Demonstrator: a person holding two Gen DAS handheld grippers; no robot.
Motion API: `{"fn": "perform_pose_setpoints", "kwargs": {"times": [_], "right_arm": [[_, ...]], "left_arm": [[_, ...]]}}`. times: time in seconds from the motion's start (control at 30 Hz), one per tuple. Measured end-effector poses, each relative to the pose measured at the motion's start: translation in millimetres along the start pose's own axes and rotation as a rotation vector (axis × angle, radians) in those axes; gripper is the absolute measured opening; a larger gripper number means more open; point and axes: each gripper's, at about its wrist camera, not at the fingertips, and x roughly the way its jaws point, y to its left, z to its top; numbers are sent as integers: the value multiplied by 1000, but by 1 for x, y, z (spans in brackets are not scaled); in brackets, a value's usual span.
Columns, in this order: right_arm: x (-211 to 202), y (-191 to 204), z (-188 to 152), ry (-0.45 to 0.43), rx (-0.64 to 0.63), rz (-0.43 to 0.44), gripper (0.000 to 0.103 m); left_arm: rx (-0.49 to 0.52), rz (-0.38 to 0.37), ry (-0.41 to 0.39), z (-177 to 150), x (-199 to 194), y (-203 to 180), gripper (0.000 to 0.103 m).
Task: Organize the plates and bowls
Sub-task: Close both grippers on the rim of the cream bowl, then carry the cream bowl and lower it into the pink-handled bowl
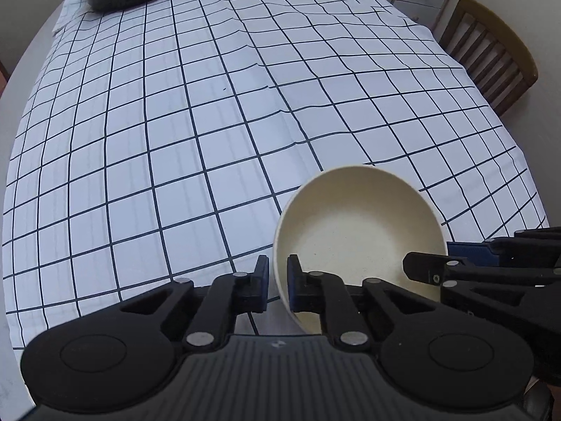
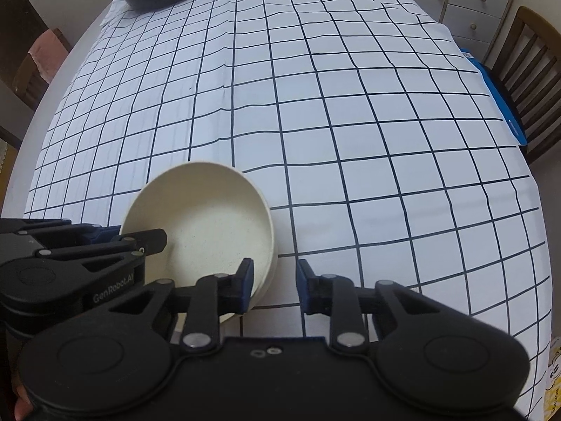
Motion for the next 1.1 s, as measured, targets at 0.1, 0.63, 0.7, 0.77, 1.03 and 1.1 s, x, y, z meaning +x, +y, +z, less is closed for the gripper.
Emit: {"fn": "perform_pose_setpoints", "kwargs": {"times": [0.1, 0.63, 0.7, 0.77, 1.03, 1.1], "right_arm": [[-1, 3, -1, 0, -8, -3, 12], [-38, 9, -12, -37, 16, -16, 10], [-48, 10, -14, -45, 13, -18, 10], [-60, 11, -18, -54, 14, -19, 10], [-109, 12, -35, -106, 29, -31, 10], [-120, 12, -40, -119, 33, -35, 10]], "left_arm": [[18, 6, -2, 0, -2, -3, 7], [60, 3, -28, -12, -41, -11, 6], [71, -2, -36, -14, -52, -14, 6], [84, -7, -46, -15, -64, -17, 7], [144, -26, -91, -24, -114, -32, 7], [164, -31, -101, -28, -126, -37, 7]]}}
